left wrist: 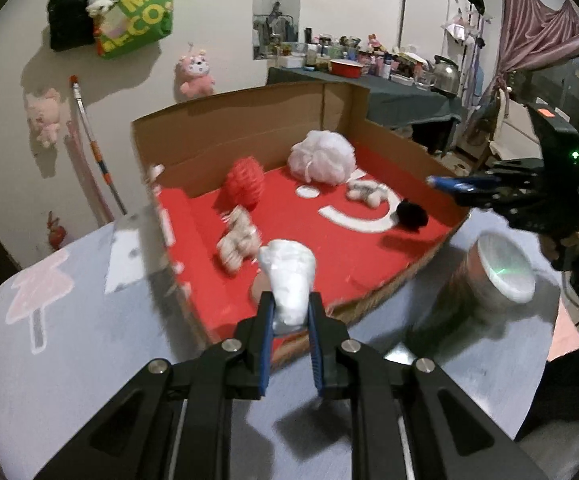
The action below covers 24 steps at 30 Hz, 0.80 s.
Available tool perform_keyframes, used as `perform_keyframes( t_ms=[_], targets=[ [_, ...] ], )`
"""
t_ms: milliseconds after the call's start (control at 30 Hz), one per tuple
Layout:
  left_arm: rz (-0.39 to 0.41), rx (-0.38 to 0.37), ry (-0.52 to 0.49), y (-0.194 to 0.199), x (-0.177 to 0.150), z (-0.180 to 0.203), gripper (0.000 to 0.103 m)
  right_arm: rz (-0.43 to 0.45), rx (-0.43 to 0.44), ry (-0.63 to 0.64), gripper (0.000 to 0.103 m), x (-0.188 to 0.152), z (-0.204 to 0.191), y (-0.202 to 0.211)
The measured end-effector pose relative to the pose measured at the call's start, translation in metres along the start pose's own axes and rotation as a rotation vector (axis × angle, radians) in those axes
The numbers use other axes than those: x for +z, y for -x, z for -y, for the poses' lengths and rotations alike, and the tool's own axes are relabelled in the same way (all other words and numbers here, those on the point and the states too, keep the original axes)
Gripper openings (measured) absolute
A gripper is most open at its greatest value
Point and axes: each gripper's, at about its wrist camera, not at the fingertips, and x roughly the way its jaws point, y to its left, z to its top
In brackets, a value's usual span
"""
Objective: Organize soft objects
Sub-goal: 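Lower both items into the box and open both grippers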
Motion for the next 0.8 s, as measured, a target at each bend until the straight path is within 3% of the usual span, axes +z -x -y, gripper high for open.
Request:
perform_keyframes(
  t_ms=[133, 433, 800],
  targets=[
    [-0.066, -0.023, 0.030, -0.028, 0.029, 0.003, 0.017, -0.032, 0.084, -0.047, 0.021, 0.028, 0.009, -0.024],
    [-0.254, -0.024, 0.042, -0.106, 0.078, 0.008, 0.018, -0.233, 0.190, -0.166, 0.021, 0.079, 0.023, -0.110],
    [-0.350, 0.015, 0.062, -0.161, 0.092, -0.006, 0.019, -0.386, 0.206, -0.244, 0.022, 0.084, 0.030, -0.165]
  ],
)
